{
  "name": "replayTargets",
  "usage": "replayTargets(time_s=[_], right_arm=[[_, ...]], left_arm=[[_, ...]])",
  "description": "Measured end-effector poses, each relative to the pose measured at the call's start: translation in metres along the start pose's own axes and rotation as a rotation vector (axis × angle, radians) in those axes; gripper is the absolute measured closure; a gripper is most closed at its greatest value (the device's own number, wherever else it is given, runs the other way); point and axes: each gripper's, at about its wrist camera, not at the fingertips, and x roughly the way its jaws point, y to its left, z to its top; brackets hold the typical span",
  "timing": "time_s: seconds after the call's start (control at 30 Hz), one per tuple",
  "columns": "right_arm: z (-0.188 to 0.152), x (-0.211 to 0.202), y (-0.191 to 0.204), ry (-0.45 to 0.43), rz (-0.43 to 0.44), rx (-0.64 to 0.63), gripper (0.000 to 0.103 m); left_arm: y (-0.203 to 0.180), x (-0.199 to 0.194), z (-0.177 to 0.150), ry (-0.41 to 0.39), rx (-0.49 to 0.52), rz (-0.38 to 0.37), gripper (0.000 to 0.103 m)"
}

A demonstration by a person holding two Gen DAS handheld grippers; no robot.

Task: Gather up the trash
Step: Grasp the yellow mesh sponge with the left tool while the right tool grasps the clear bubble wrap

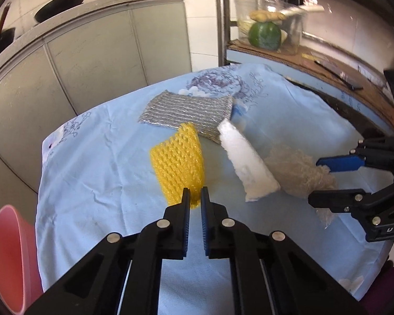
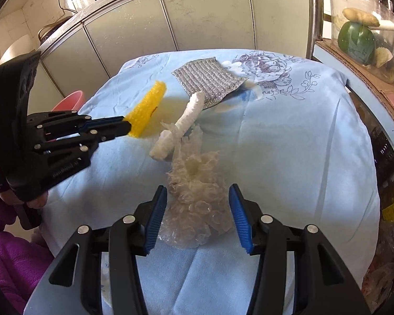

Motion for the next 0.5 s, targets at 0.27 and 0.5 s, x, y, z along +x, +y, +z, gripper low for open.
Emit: replayTargets(time_s=[0.27, 0.5], right_arm=[[-0.002, -0.002, -0.004, -0.011, -0.007, 0.020, 0.060], [-0.003, -0.011, 0.005, -0.034, -0.030, -0.005, 0.065]], left_arm=[[0.021, -0.023, -0.005, -0.052, -0.097, -0.001, 0.097], [0.032, -0.040, -0.010, -0.090, -0.142, -0.004, 0.097]])
